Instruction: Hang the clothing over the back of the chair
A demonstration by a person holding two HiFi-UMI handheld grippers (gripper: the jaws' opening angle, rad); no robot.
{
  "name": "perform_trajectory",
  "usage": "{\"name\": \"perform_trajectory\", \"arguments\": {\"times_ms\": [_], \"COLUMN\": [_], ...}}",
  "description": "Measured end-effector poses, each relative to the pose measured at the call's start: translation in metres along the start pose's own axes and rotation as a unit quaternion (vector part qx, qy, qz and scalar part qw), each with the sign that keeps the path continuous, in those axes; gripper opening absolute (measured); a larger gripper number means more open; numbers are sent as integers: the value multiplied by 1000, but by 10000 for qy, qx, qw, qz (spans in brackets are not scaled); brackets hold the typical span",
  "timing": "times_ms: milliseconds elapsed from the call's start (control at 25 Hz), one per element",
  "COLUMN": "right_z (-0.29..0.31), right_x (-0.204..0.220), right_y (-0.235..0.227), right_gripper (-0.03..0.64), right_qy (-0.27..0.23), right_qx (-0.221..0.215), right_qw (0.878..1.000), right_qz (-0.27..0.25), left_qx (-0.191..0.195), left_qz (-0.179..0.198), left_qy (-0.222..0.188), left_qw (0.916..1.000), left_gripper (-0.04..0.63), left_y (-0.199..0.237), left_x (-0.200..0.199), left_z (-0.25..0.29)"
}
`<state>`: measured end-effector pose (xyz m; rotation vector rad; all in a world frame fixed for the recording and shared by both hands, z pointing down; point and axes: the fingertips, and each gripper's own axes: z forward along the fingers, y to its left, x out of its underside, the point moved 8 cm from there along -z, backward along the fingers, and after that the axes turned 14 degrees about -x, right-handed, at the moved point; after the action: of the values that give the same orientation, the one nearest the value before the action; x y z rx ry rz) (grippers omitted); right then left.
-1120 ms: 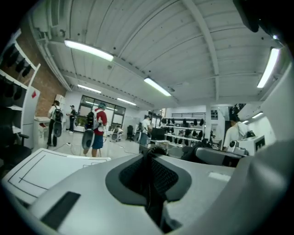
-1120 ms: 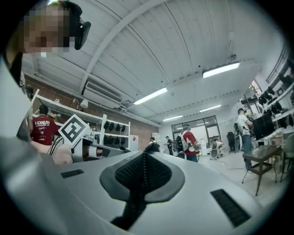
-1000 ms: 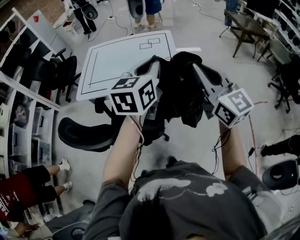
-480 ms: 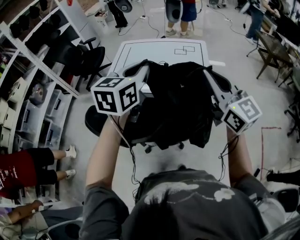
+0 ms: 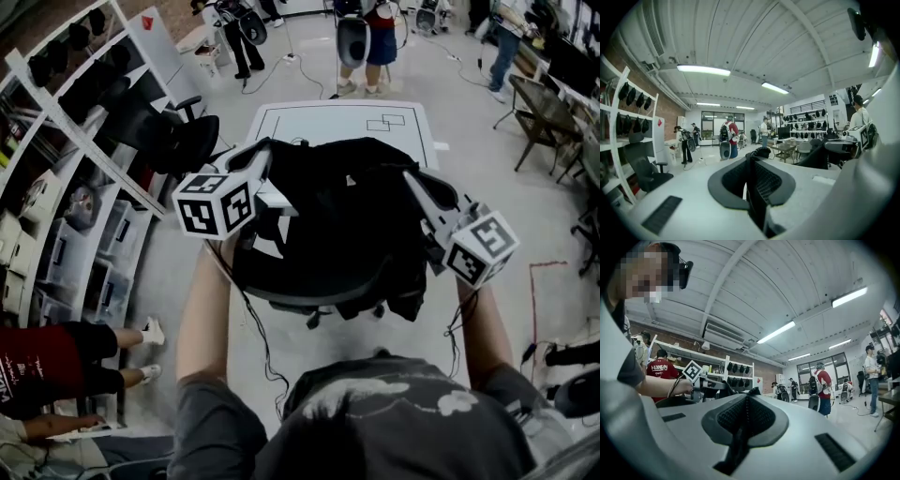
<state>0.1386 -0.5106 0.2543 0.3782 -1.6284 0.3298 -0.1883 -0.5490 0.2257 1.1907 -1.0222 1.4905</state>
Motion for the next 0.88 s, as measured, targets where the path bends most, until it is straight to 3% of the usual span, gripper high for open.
{"name": "perform_trajectory", "arguments": {"times_ms": [160, 440, 680, 880], "right_z": [10, 8, -5, -17], "right_x": [6, 14, 3, -12], "right_y": [20, 55, 93, 136], "right_gripper": [-3, -5, -5, -5], "right_qy": [111, 193, 113, -182], "right_qx": [258, 938, 1553, 1952], "right_qw": [9996, 9953, 9863, 9771], "right_qz": [-34, -171, -549, -832], "left_qx": [-186, -121, 408, 891], "left_qz": [177, -94, -77, -63], "left_qy": [-185, -335, -726, -1364], "left_qw": [9995, 9993, 9965, 9866], "left_gripper": [11, 11, 11, 11], "left_y": [51, 108, 113, 94], "left_x": [-4, 28, 42, 31], "left_z": [-20, -60, -93, -130]}}
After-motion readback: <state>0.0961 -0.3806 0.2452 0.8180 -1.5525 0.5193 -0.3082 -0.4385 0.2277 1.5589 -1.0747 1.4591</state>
